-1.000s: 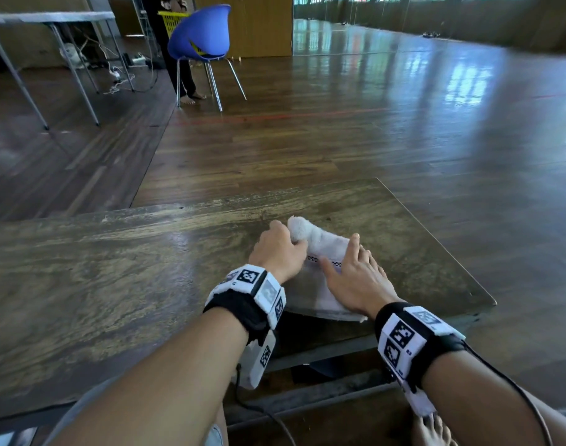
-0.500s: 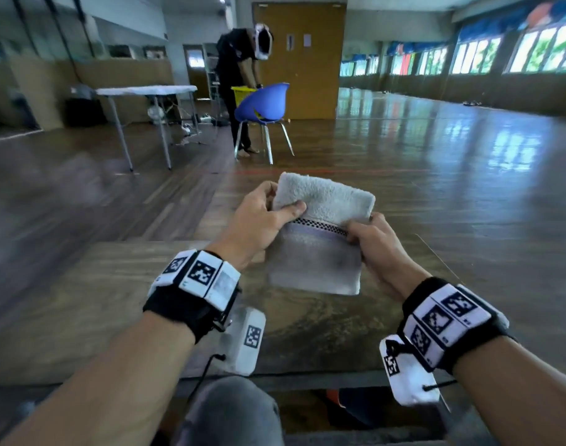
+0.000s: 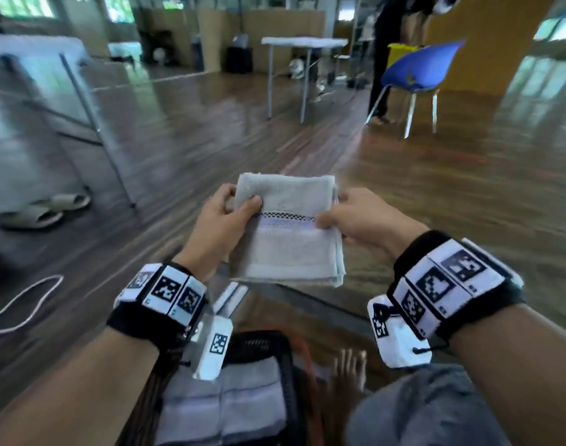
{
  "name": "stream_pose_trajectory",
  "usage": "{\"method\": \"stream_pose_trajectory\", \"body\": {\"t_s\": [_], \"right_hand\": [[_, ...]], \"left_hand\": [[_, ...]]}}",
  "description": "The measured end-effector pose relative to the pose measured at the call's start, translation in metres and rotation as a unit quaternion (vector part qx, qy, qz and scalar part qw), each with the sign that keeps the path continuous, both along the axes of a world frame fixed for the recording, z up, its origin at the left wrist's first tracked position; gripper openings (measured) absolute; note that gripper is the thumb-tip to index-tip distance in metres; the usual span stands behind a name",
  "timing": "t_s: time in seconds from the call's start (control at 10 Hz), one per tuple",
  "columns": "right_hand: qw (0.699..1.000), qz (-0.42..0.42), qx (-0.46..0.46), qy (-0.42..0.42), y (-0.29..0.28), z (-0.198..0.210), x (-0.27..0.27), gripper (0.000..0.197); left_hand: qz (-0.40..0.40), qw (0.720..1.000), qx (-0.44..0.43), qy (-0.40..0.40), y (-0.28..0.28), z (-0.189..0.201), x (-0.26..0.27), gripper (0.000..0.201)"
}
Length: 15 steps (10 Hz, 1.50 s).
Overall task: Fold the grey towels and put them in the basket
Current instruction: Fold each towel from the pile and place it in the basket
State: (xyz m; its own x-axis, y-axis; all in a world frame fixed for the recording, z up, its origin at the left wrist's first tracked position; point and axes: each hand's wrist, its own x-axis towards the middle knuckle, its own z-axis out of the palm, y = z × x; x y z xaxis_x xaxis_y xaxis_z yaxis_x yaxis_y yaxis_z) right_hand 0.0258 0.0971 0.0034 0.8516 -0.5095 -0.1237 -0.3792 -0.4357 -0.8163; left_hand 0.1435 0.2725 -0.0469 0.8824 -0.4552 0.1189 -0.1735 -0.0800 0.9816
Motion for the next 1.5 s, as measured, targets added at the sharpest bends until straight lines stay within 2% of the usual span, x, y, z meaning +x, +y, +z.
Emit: {"method": "stream_pose_trajectory", "body": {"t_s": [0.1,0.2,0.3,0.4,0.5,0.6,0.7,0.8,0.9,1.0,1.3,1.4,1.5], "right_hand": [[0.995,0.048,-0.004,0.086,0.041,-0.043,0.023,0.003],[0.978,0.087,0.062,0.181,0.072,-0.103,0.040,0.016],[0.956,0.079,0.148,0.239,0.090,-0.167,0.043,0.016],[0.940,0.080,0.125,0.308,0.101,-0.228,0.039,0.012],[0.927,0.076,0.101,0.353,0.104,-0.281,0.032,0.012],[0.921,0.071,0.063,0.377,0.105,-0.314,0.027,0.029],[0.925,0.058,0.044,0.374,0.103,-0.329,0.026,0.063],[0.927,0.066,0.045,0.368,0.098,-0.336,0.030,0.071],[0.916,0.104,0.029,0.386,0.098,-0.342,0.032,0.075],[0.906,0.139,0.027,0.400,0.101,-0.352,0.030,0.067],[0.878,0.182,0.043,0.440,0.100,-0.371,0.031,0.061],[0.876,0.182,0.052,0.443,0.097,-0.367,0.032,0.067],[0.885,0.174,0.069,0.427,0.097,-0.356,0.031,0.067]], "left_hand": [[0.009,0.995,0.068,0.075,0.044,-0.051,0.016,0.024],[0.017,0.981,0.126,0.144,0.083,-0.115,0.023,0.036],[-0.003,0.961,0.181,0.209,0.111,-0.188,0.021,0.035],[0.003,0.928,0.241,0.282,0.125,-0.256,0.009,0.052],[-0.032,0.912,0.268,0.309,0.122,-0.307,-0.005,0.054],[-0.058,0.905,0.298,0.297,0.111,-0.342,-0.011,0.047],[-0.052,0.900,0.317,0.295,0.097,-0.361,-0.006,0.045],[-0.056,0.901,0.329,0.276,0.087,-0.373,0.003,0.046],[-0.097,0.894,0.343,0.272,0.080,-0.382,0.009,0.050],[-0.116,0.890,0.356,0.259,0.076,-0.387,0.012,0.055],[-0.128,0.897,0.351,0.238,0.078,-0.394,0.013,0.056],[-0.111,0.907,0.339,0.225,0.075,-0.394,0.012,0.051],[-0.078,0.919,0.330,0.200,0.071,-0.387,0.010,0.036]]}}
